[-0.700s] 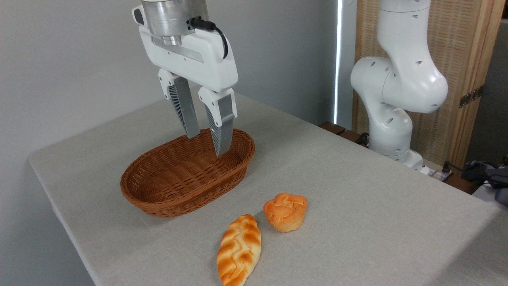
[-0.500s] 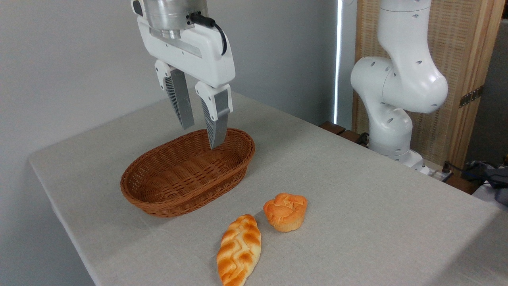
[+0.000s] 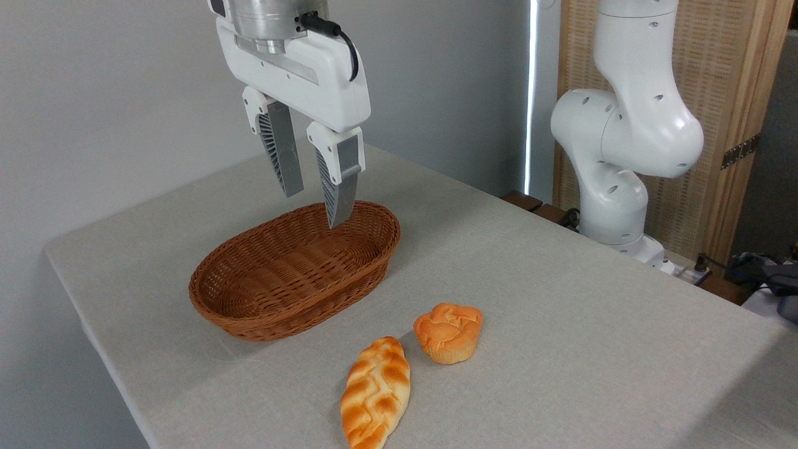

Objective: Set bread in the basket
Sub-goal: 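Move the open gripper from above the basket toward the round orange bun, then lower the open gripper down around the round orange bun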

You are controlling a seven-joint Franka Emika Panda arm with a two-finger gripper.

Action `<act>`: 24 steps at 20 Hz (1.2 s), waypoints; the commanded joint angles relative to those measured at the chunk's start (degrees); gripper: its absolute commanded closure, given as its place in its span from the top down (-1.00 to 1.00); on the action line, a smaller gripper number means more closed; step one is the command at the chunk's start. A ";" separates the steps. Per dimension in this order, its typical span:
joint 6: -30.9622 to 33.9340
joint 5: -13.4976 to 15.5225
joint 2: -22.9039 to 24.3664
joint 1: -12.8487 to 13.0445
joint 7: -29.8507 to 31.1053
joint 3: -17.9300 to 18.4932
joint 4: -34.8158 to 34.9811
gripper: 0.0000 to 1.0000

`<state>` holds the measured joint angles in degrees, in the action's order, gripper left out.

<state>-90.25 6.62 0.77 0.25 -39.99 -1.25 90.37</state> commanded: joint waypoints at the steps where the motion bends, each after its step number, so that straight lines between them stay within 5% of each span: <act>1: 0.43 0.94 0.72 -0.07 0.18 0.11 1.64 1.00; 5: -1.23 0.59 3.08 -0.16 -0.35 0.11 4.97 1.00; 9: -6.86 0.32 14.67 -2.18 -9.73 -0.07 21.20 1.00; 14: -9.94 0.32 24.35 -7.88 -11.94 -0.24 34.76 1.00; 19: -16.94 0.32 24.19 -10.62 -16.43 -0.24 41.88 1.00; 24: -23.47 0.24 22.44 -10.62 -17.14 -0.16 44.54 1.00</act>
<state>-111.30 6.60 23.52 -9.99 -55.68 -1.23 134.20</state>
